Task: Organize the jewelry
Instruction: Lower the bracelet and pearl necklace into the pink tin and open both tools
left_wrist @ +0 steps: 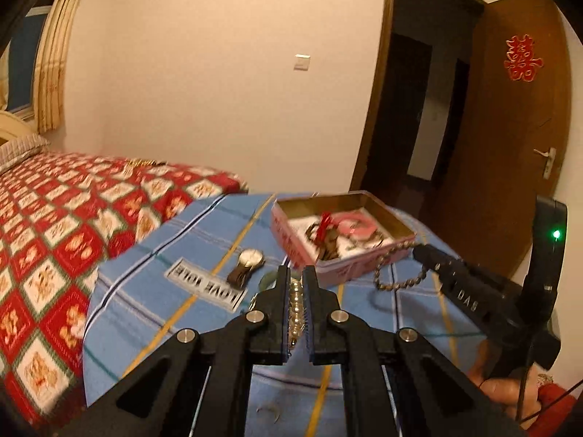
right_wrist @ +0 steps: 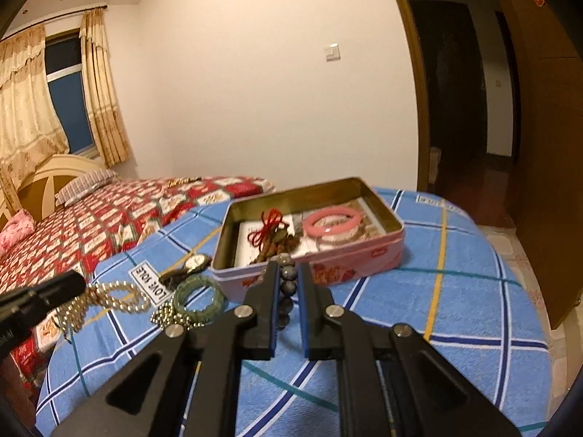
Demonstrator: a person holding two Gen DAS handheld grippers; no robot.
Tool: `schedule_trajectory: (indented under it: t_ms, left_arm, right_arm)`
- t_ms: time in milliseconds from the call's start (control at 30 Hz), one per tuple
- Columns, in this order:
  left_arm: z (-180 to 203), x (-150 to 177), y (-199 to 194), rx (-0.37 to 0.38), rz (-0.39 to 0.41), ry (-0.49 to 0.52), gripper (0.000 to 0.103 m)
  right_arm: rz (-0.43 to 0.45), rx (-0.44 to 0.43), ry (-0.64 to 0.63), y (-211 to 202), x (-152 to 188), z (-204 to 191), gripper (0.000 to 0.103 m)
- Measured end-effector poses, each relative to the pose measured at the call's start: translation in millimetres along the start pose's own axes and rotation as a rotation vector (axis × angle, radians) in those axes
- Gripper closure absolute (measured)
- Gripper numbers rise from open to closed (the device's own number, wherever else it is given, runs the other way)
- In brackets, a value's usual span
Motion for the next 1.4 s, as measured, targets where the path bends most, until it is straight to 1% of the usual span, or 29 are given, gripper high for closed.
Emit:
schedule_trajectory:
  t_ms: [133, 267, 400, 567, 800, 1067, 1233, 1400]
  left_arm:
    - [17, -17, 15, 0.008, 0.021, 0.035, 0.098]
    - [33, -36, 39, 0.034, 0.037, 0.037, 0.098]
    - [44, -49, 62, 0.045, 0.051, 0.047, 0.098]
    - [48, -59, 93, 0.053, 0.046, 0.037, 0.098]
    - [46, -62, 141, 0.048, 0.013, -0.009, 0.098]
    - [44, -54, 185, 0.022, -0.058, -0.032, 0.098]
    - [45, -45, 200, 0.007, -0.102, -0.025, 0.098]
    - [48, -35, 211, -0.017, -0.142, -0.001, 0.097]
  right_arm:
    - [0.024, -0.008, 0.022, -4, -14, 4, 0.091]
    - [0.067, 0.008, 0.017, -1, -33, 9, 0.09]
    - [0.106, 0.041, 0.015, 11, -54, 16, 0.09]
    - [0.115, 0.064, 0.051, 33, -68, 29, 0.09]
    - [0.076, 0.076, 0.081, 63, -69, 42, 0.09]
    - [-0.007, 0.046, 0.112, 99, -61, 61, 0.091]
    - [-0.082, -0.012, 0.154, 118, -53, 69, 0.091]
    - [-0.128, -0.024, 0.153, 125, -47, 70, 0.09]
Point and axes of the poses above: each gripper's, at about its wrist camera, not at the fingertips, and y roughly the way its jaws point, z to its right, x to its underside, the point moved 2 cm from there along y, roughly the way its jaws point, and after that the axes turned 10 degrees about -y, right-handed, at the moved point
